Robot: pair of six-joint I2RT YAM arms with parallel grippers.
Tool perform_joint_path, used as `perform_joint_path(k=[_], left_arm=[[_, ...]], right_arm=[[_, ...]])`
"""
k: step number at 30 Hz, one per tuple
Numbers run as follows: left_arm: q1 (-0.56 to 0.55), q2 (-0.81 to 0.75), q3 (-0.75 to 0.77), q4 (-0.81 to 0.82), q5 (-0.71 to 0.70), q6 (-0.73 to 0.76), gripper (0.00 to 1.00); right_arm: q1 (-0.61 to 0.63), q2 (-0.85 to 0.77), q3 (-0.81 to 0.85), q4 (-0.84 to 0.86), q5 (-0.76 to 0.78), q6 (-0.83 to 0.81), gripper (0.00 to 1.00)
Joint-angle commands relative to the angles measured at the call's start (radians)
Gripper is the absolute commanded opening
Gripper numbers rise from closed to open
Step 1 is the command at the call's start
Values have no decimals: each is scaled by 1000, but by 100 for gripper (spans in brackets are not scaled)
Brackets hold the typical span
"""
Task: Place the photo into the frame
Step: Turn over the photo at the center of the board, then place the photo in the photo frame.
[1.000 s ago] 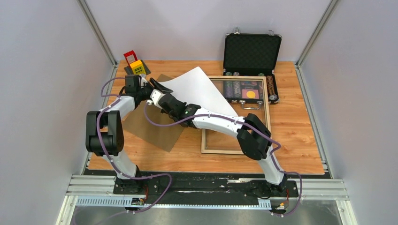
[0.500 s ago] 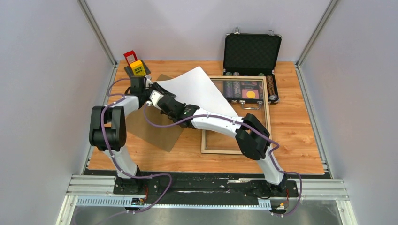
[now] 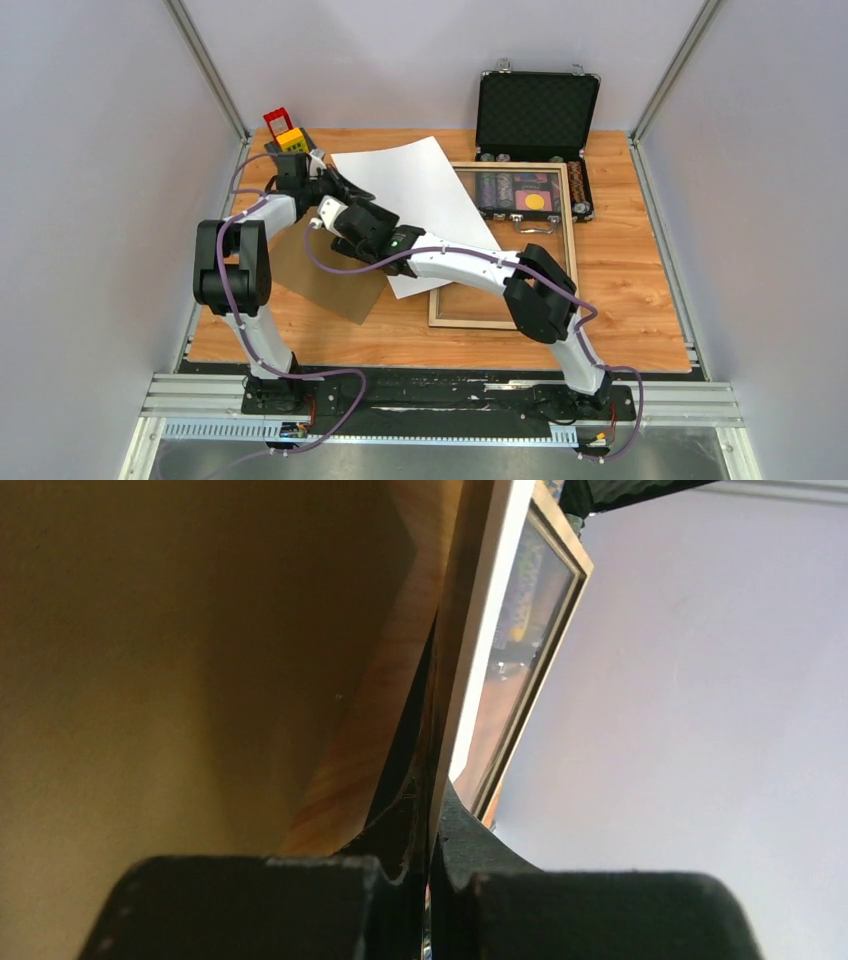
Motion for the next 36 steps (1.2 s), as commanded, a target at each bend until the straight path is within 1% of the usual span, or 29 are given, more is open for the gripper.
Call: perform_joint_path(k=[1,3,5,9,14,17,20,25,27,29,31,32,33,36], left_arm=[[-2,8,75,-40,63,91,0],[-6,7,106,-89,74,138,0],[-13,4,140,-139,77,191,0],[-39,6,194,-204,73,264,0],[-107,48,289,-268,74,341,0],[-148,72,324,-274,80,359,0],[-185,116,376,-271,115,362,0],[-236,220,482,-270,177,364,0],[-263,258,509,-260,192,364,0],[-296,292,520,-232,209,333,0],[-313,313,504,-153,217,273,0],[-318,318,494,-77,217,249,0],[-327,330,481,-47,216,206,0],[-343,356,490,37,207,165,0]], right_arm=[[9,-134,-14,-9,-14,28,78],[5,-169,-23,-9,-7,22,86],[-7,-198,-29,-7,-5,19,87],[-53,-255,-45,-5,-11,26,88],[-134,-337,-71,-4,-43,55,89],[-204,-384,-93,-5,-77,80,89],[-285,-439,-131,-7,-136,110,89],[-410,-543,-246,-9,-197,135,88],[-473,-589,-302,-14,-241,171,88],[-563,-645,-350,-25,-313,225,88],[-650,-686,-382,-52,-400,269,88],[-692,-704,-398,-65,-441,287,88],[-732,-723,-417,-72,-473,302,87],[-830,-780,-502,-77,-572,323,87]])
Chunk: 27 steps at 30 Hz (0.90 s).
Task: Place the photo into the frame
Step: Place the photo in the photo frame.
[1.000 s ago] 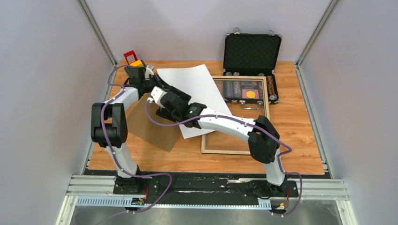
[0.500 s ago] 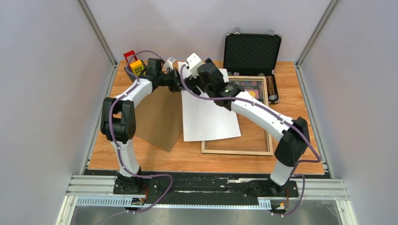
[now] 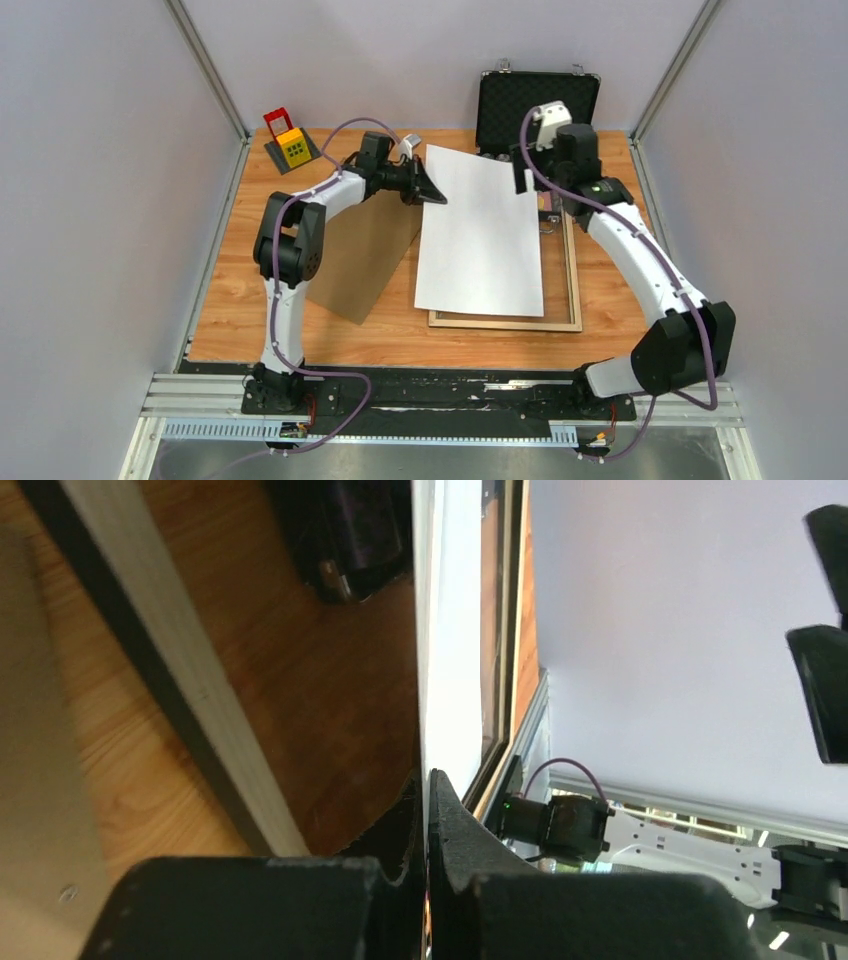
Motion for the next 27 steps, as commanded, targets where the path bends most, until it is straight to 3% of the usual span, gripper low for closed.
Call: perform_joint_path(k=[1,5,10,27], left_arm=[[-28,31,16,183,17,-109,0],[-43,59,-1,318,-7,-217,0],[-66,96,30,325,-30,-243,0],[-121,139,57,284,-51,-224,0]], right_arm=[[-125,-108,-97,-17,-195,88,87],[-247,-152,-190,-16,-276,99,86],[-376,-175,-265,-16,-338,104,85],[-545,-134,-349,-14,-519,141,83]])
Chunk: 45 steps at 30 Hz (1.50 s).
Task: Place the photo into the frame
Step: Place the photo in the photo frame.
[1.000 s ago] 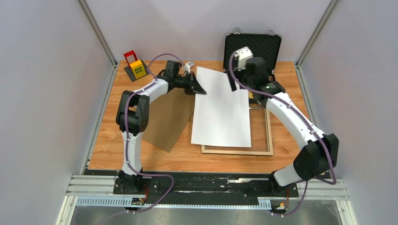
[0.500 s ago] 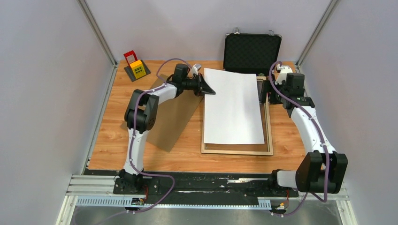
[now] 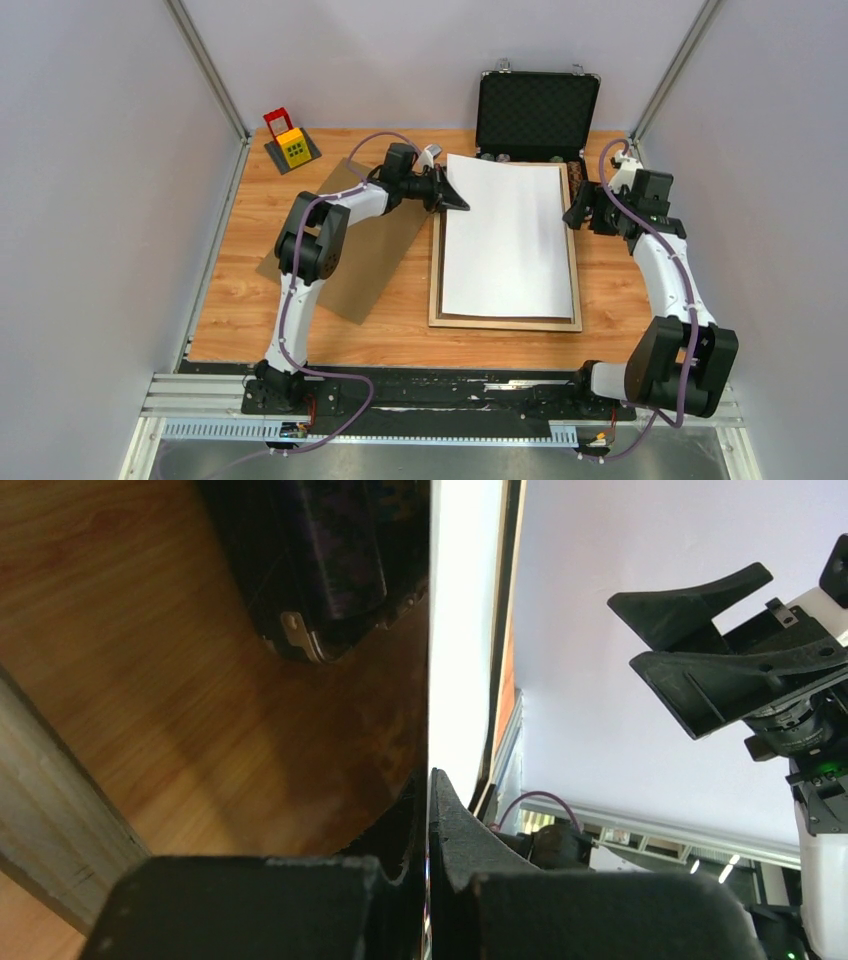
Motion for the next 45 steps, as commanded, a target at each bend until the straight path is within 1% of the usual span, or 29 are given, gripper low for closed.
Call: perform_joint_path(k=[1,8,17,24,31,40,45], left_arm=[[-9,12,61,-6,0,25,0],[-11,11,73,-55,-7,63,0],[-15,3,36,-23,-13,46,0],[-25,-2,36,-52,-19,63,0],[-36,-31,1,-54,-39,69,0],[-36,-38,4,-73,-52,79,0],[-36,-41,13,-102,-66,102,6]], right_arm=[[-10,10,-7,33,-64,17,83],[-10,20,-11,33,-78,17,82],[-11,26,-12,38,-85,17,81],[-11,29,-12,39,-86,17,81],[-10,29,-14,39,-84,17,81],[-10,28,-15,38,-83,17,81],[-10,29,-16,39,-84,17,81]])
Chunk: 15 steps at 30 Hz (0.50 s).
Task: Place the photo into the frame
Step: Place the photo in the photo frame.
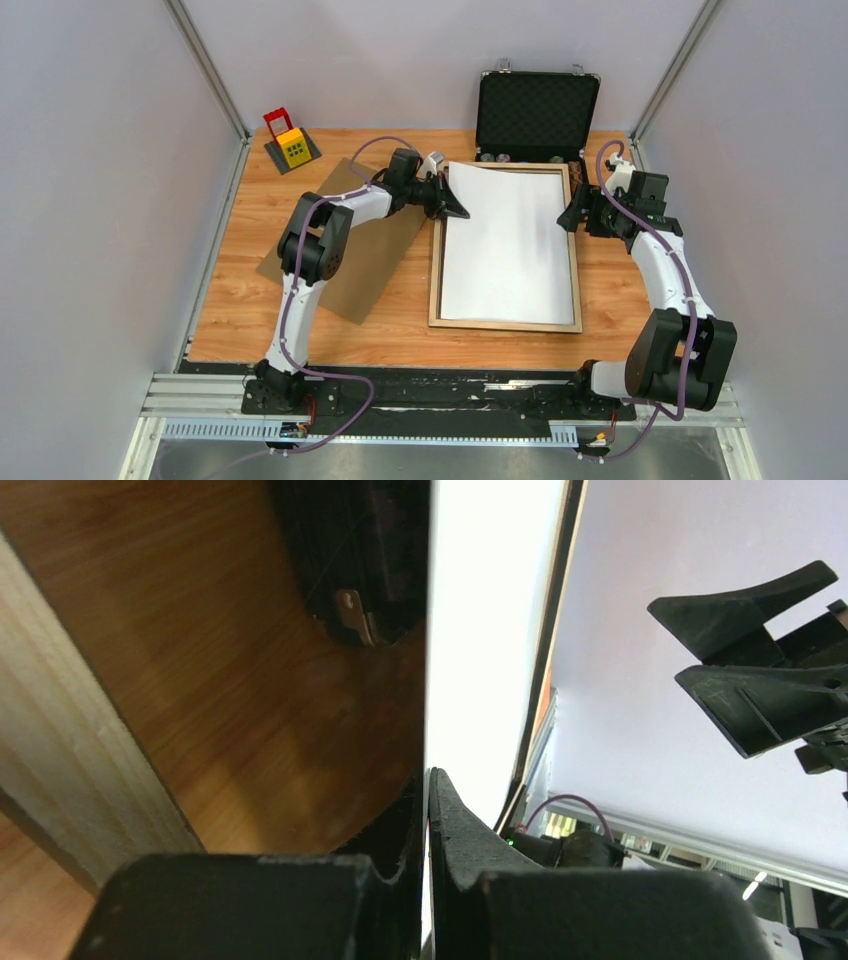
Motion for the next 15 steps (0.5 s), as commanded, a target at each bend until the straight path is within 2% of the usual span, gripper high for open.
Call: perform_joint_path(k=[1,8,15], left_arm=[[-15,-53,15,-27,-22,47,8],[-15,-70,15,-64,-51,77,10],[-14,-74,19,-68,-69,76,0]], right_arm=[[-1,1,-6,38,-17,10,81],[-2,3,-5,37,-24,10,81],[-2,4,-6,38,-26,8,81]])
